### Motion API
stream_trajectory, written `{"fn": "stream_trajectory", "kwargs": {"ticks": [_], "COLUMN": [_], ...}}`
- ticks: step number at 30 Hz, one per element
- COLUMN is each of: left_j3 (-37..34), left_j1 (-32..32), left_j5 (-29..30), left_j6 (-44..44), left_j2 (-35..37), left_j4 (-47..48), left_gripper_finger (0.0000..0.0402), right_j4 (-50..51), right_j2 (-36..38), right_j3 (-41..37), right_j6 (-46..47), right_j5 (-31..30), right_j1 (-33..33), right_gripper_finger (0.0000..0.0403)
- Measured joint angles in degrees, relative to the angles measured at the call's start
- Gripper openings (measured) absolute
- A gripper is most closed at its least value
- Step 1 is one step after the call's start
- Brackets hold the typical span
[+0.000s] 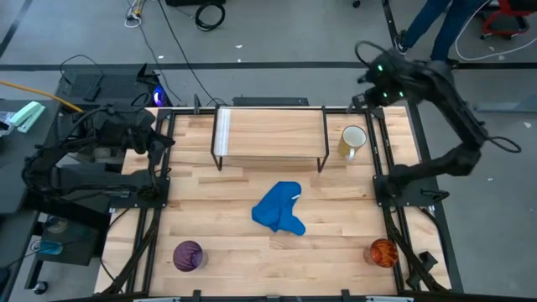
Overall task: Stack small to large cups/mugs on shelf
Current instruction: Move the yellow mug to the center of the table
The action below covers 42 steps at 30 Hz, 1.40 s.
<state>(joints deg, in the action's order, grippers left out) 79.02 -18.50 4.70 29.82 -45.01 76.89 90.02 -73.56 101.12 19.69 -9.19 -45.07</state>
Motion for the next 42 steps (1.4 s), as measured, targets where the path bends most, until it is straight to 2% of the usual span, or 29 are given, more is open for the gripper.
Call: {"fn": "stream_trajectory", "kwargs": {"ticks": [4, 9, 16, 24, 30, 42], "left_j3": [0.0, 0.0, 0.0, -2.72, -9.33, -18.32], "left_j1": [0.0, 0.0, 0.0, -0.01, 0.0, 0.0], "left_j5": [0.0, 0.01, 0.09, 0.2, 0.03, -0.42], "left_j6": [0.0, 0.04, -0.19, -0.5, -0.42, 0.59], "left_j2": [0.0, 0.0, 0.0, 0.03, 0.02, 0.02], "left_j4": [1.42, 3.73, 4.85, 5.92, 6.72, 3.7], "left_gripper_finger": [0.0068, 0.0075, 0.0069, 0.0076, 0.0079, 0.0084], "right_j4": [-0.02, -0.19, 0.08, -3.07, -7.32, -4.8], "right_j2": [-4.29, -6.88, -4.08, -1.69, -0.39, -2.13], "right_j3": [0.0, -1.17, -13.96, -20.24, -21.7, -21.79], "right_j6": [-2.96, -3.89, -6.82, -4.07, -1.41, -0.14], "right_j5": [6.35, 7.68, 7.75, 4.86, 4.61, 4.74], "right_j1": [-8.26, -13.09, -11.67, -9.87, -9.87, -9.87], "right_gripper_finger": [0.0052, 0.0052, 0.0052, 0.0052, 0.0052, 0.0052]}}
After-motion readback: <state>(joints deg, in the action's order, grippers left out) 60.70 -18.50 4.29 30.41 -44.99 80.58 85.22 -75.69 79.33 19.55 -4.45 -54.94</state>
